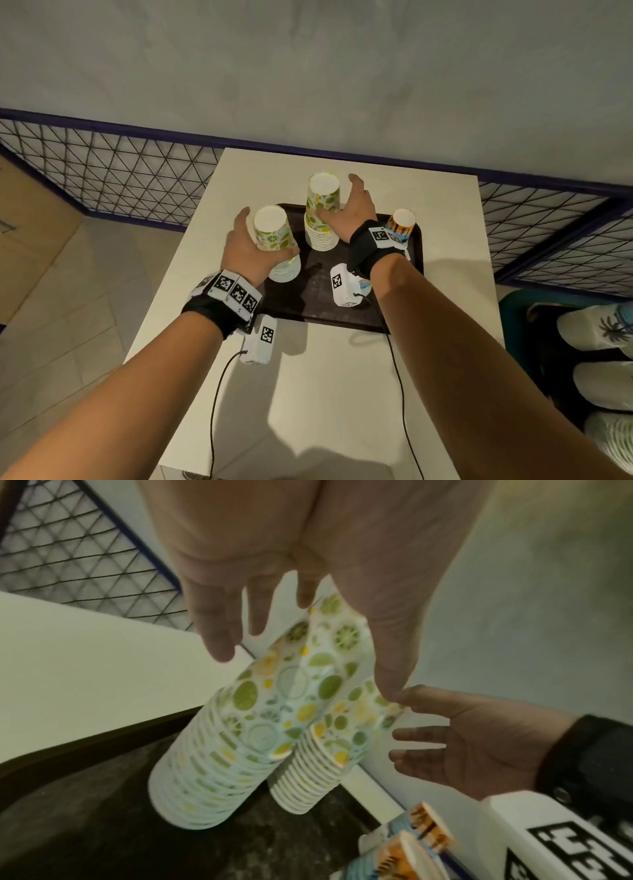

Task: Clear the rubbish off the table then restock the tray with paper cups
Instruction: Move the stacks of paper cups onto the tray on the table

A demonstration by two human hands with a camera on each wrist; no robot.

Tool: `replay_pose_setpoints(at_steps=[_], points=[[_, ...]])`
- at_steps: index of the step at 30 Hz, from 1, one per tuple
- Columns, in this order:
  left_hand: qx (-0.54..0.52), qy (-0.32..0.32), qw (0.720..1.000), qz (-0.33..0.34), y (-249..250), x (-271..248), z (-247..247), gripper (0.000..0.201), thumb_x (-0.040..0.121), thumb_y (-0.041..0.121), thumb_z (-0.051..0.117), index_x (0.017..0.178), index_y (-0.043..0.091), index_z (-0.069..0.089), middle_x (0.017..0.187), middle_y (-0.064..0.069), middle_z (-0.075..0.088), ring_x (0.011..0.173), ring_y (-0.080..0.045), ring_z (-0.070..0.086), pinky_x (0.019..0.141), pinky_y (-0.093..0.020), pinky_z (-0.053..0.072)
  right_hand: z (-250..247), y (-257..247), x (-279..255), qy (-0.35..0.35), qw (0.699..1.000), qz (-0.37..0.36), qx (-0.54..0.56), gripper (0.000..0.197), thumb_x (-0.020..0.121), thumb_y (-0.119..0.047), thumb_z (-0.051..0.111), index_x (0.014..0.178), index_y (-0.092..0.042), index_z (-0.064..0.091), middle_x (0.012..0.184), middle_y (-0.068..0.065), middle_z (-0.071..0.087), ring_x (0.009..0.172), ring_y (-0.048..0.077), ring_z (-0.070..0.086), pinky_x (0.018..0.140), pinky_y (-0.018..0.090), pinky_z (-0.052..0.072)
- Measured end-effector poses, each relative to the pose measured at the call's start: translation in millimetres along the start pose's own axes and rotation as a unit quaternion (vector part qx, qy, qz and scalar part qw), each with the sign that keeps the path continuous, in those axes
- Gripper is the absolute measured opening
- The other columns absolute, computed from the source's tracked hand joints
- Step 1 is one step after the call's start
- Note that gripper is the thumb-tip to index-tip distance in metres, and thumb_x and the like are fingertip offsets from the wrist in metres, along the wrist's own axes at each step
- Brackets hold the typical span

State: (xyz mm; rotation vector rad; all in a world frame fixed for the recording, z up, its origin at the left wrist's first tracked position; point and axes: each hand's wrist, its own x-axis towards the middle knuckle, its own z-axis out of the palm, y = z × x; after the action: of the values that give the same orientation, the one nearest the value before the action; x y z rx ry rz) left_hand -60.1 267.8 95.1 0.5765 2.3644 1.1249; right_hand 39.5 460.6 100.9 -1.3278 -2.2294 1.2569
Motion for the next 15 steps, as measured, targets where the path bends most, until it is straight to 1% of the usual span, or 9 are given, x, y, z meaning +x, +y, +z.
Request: replay_pose_setpoints(at_steps=[2, 4, 6, 7, 9, 11, 13, 14, 15], points=[[0.014, 0.037, 0.999, 0.036, 7.3, -21.8, -4.1, 0.122, 0.061, 0.043, 0.099, 0.160, 0.031, 0.029, 0.151, -0.013, 0.044, 0.144, -0.033, 0.045, 0.119, -0.055, 0.041, -25.7, 0.6, -25.6, 0.032, 0.999, -0.023, 0.024, 0.084, 0.085, -0.032, 0.075, 0.153, -0.022, 0.027, 0.151, 0.009, 0.040, 0.135, 0.026, 0.046, 0.104, 0.031, 0.038], [0.028, 0.056, 0.994, 0.085, 17.0, -51.5, -2.6, 0.113, 0.056, 0.053, 0.093, 0.152, 0.035, 0.035, 0.144, -0.009, 0.044, 0.138, -0.034, 0.047, 0.114, -0.058, 0.044, -55.9, 8.7, -59.5, 0.082, 0.994, -0.046, 0.050, 0.069, 0.088, -0.032, 0.070, 0.148, -0.025, 0.036, 0.148, 0.004, 0.043, 0.129, 0.022, 0.049, 0.102, 0.029, 0.041], [0.022, 0.049, 0.989, 0.138, 29.4, -84.0, 6.6, 0.102, 0.057, 0.054, 0.090, 0.144, 0.034, 0.040, 0.133, 0.000, 0.043, 0.132, -0.033, 0.051, 0.108, -0.057, 0.049, -87.1, 28.7, -97.9, 0.130, 0.986, -0.065, 0.076, 0.056, 0.090, -0.030, 0.068, 0.141, -0.026, 0.045, 0.142, 0.000, 0.046, 0.123, 0.016, 0.052, 0.104, 0.030, 0.046], [0.024, 0.037, 0.984, 0.171, 36.6, -100.0, 13.8, 0.096, 0.061, 0.049, 0.094, 0.141, 0.030, 0.043, 0.129, 0.002, 0.042, 0.128, -0.032, 0.053, 0.106, -0.056, 0.051, -102.8, 41.8, -118.2, 0.154, 0.981, -0.078, 0.085, 0.050, 0.090, -0.028, 0.068, 0.137, -0.024, 0.050, 0.139, -0.001, 0.048, 0.119, 0.012, 0.052, 0.104, 0.029, 0.047], [0.023, -0.003, 0.974, 0.226, 47.9, -129.5, 35.6, 0.080, 0.070, 0.035, 0.096, 0.134, 0.022, 0.051, 0.126, 0.000, 0.047, 0.114, -0.025, 0.057, 0.099, -0.046, 0.053, -133.3, 74.9, -162.2, 0.201, 0.971, -0.097, 0.090, 0.039, 0.090, -0.024, 0.068, 0.127, -0.021, 0.057, 0.130, -0.001, 0.052, 0.111, 0.005, 0.053, 0.100, 0.027, 0.050], [0.007, -0.076, 0.964, 0.254, 62.4, -158.1, 64.7, 0.062, 0.075, 0.027, 0.093, 0.124, 0.026, 0.054, 0.121, -0.002, 0.056, 0.101, -0.019, 0.059, 0.089, -0.035, 0.054, -161.0, 113.0, -208.0, 0.234, 0.965, -0.090, 0.080, 0.030, 0.090, -0.021, 0.068, 0.119, -0.021, 0.060, 0.123, -0.003, 0.053, 0.106, 0.001, 0.055, 0.093, 0.024, 0.052], [-0.011, -0.160, 0.953, 0.259, 75.0, -185.4, 101.0, 0.053, 0.078, 0.024, 0.092, 0.115, 0.031, 0.055, 0.109, -0.002, 0.063, 0.089, -0.021, 0.063, 0.081, -0.025, 0.054, -183.6, 157.7, -251.8, 0.265, 0.960, -0.052, 0.079, 0.025, 0.090, -0.020, 0.066, 0.114, -0.024, 0.063, 0.116, -0.003, 0.055, 0.105, 0.007, 0.059, 0.087, 0.025, 0.055], [-0.015, -0.197, 0.946, 0.258, 79.8, -198.9, 120.5, 0.050, 0.079, 0.024, 0.091, 0.113, 0.033, 0.056, 0.104, -0.002, 0.064, 0.086, -0.021, 0.064, 0.077, -0.020, 0.053, -193.3, 180.6, -273.1, 0.274, 0.958, -0.024, 0.081, 0.022, 0.089, -0.021, 0.066, 0.111, -0.025, 0.063, 0.112, -0.003, 0.056, 0.103, 0.010, 0.062, 0.084, 0.028, 0.056], [-0.014, -0.226, 0.938, 0.262, 83.0, -211.6, 141.4, 0.049, 0.079, 0.027, 0.090, 0.112, 0.036, 0.056, 0.103, -0.001, 0.065, 0.085, -0.020, 0.065, 0.075, -0.018, 0.051, -201.6, 204.6, -292.9, 0.285, 0.955, -0.003, 0.077, 0.020, 0.089, -0.021, 0.066, 0.109, -0.026, 0.063, 0.108, -0.003, 0.057, 0.100, 0.014, 0.064, 0.079, 0.030, 0.057]])
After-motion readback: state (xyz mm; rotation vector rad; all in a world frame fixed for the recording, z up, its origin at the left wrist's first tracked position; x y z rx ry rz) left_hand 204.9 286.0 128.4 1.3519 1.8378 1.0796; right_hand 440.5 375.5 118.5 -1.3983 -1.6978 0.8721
